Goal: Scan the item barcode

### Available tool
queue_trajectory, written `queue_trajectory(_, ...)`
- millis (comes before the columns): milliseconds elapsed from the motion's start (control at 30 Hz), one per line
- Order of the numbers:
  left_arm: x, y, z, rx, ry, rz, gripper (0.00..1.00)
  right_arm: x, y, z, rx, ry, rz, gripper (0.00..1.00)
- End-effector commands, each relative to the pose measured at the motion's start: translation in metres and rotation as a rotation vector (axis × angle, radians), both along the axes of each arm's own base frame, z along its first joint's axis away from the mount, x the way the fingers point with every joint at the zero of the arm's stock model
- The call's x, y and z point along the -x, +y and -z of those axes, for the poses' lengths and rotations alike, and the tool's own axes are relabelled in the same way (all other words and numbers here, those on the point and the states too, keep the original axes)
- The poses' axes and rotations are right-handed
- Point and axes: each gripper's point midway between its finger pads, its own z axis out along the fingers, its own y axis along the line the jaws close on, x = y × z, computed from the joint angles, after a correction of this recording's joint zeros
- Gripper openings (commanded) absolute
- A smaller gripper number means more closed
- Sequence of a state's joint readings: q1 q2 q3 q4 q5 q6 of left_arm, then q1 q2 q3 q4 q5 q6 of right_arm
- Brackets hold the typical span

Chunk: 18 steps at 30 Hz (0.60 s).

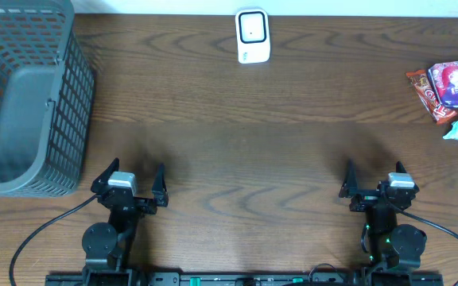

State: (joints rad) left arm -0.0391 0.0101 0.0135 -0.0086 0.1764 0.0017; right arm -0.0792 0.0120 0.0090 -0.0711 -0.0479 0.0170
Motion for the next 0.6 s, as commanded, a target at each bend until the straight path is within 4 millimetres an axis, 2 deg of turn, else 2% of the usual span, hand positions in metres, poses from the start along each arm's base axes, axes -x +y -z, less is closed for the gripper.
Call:
queue_trajectory(0,0.0013,0.001,0.0149,-0.021,0.048,0.0,0.98,0.0001,0.0019,0.0007,0.011,-0.001,-0.008,0.99)
queue_trajectory(567,0.0005,0.0086,0.0164,0.018,0.06,-0.049,0.98,0.0001,0.0019,0.0007,0.011,-0.001,-0.008,0.99)
